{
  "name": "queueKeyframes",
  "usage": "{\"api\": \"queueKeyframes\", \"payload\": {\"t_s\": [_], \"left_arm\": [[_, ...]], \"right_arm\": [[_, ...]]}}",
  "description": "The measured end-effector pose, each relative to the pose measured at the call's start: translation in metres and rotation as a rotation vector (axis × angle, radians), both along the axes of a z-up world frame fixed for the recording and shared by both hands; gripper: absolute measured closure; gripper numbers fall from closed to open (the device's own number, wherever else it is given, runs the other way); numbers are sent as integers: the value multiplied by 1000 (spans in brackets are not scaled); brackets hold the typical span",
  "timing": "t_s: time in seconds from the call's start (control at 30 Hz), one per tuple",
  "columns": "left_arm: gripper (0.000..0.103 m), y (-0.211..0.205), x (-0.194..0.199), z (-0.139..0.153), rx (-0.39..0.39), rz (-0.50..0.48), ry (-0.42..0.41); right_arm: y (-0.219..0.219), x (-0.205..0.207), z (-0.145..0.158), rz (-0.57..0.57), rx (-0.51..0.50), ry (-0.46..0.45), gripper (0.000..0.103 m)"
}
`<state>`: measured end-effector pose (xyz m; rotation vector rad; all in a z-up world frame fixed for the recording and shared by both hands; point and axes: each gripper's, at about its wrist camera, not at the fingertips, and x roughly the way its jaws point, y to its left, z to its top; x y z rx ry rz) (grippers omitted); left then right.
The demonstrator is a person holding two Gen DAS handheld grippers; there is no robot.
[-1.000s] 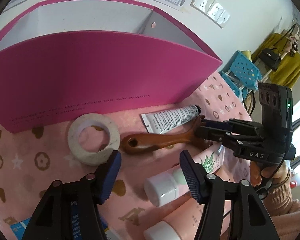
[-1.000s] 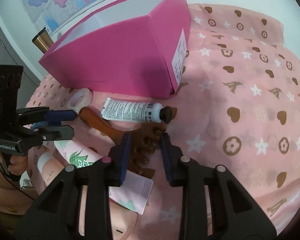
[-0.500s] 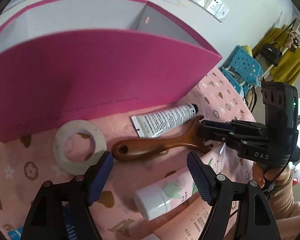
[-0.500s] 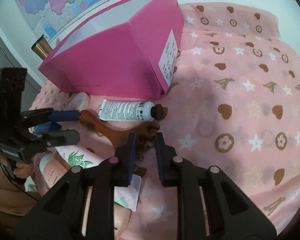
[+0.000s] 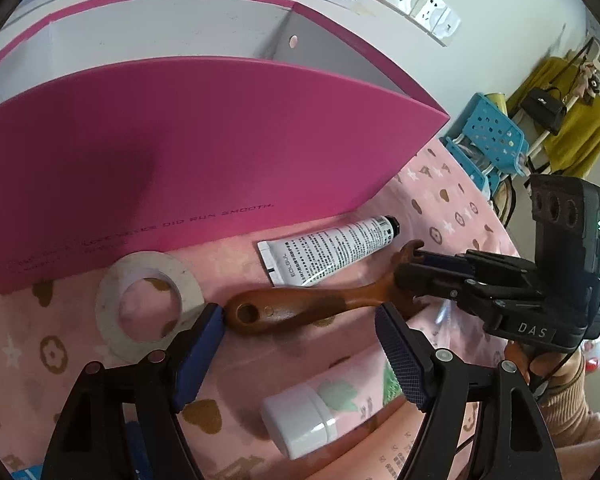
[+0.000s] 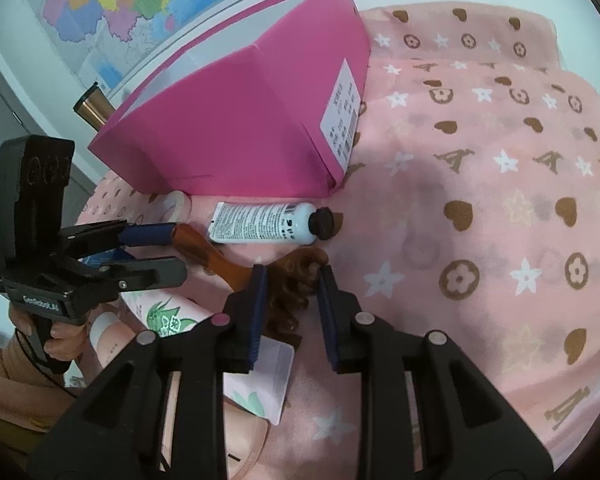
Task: Organize rigid objects
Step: 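Close the right gripper on the wooden comb's teeth and lift it, then carry the wooden comb into the magenta box and open the right gripper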
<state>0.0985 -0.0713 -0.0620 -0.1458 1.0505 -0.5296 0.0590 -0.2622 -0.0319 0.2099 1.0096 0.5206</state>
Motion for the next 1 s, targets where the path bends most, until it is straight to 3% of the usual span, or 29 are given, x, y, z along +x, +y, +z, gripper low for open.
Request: {"api": "queueKeyframes", "payload": {"t_s": [0.47, 1.0], "left_arm": [[25, 1, -10, 21, -73, 36, -30], [25, 19, -32, 102, -87, 79, -240]], "right_arm": [[-4, -7, 32, -25, -5, -90, 79], [12, -11, 112, 29, 34, -273, 79]]}}
